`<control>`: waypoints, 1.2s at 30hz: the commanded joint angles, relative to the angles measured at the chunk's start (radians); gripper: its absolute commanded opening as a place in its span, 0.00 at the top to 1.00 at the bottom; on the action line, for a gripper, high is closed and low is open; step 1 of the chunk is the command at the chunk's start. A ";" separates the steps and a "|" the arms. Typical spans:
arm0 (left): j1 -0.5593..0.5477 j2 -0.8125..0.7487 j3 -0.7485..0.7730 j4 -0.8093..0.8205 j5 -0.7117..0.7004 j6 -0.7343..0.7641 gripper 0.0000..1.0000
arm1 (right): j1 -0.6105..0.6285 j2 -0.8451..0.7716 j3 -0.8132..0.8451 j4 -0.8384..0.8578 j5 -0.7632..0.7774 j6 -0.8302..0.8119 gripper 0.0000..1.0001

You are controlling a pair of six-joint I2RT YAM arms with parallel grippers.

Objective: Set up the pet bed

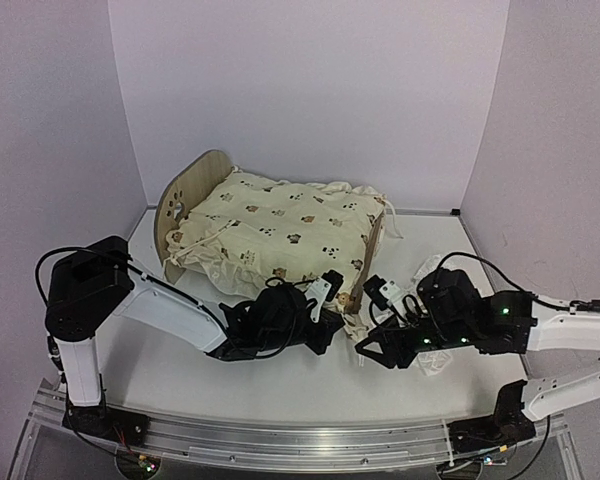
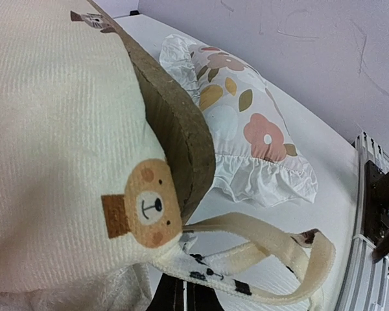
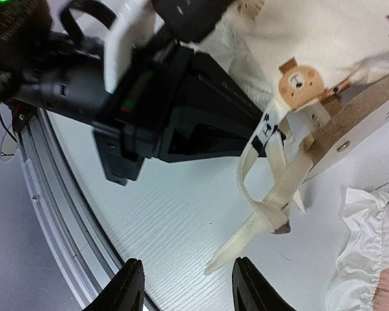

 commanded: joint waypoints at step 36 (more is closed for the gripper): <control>0.001 -0.004 -0.046 0.140 0.025 0.034 1.00 | -0.091 0.359 0.274 -0.039 0.095 -0.125 0.76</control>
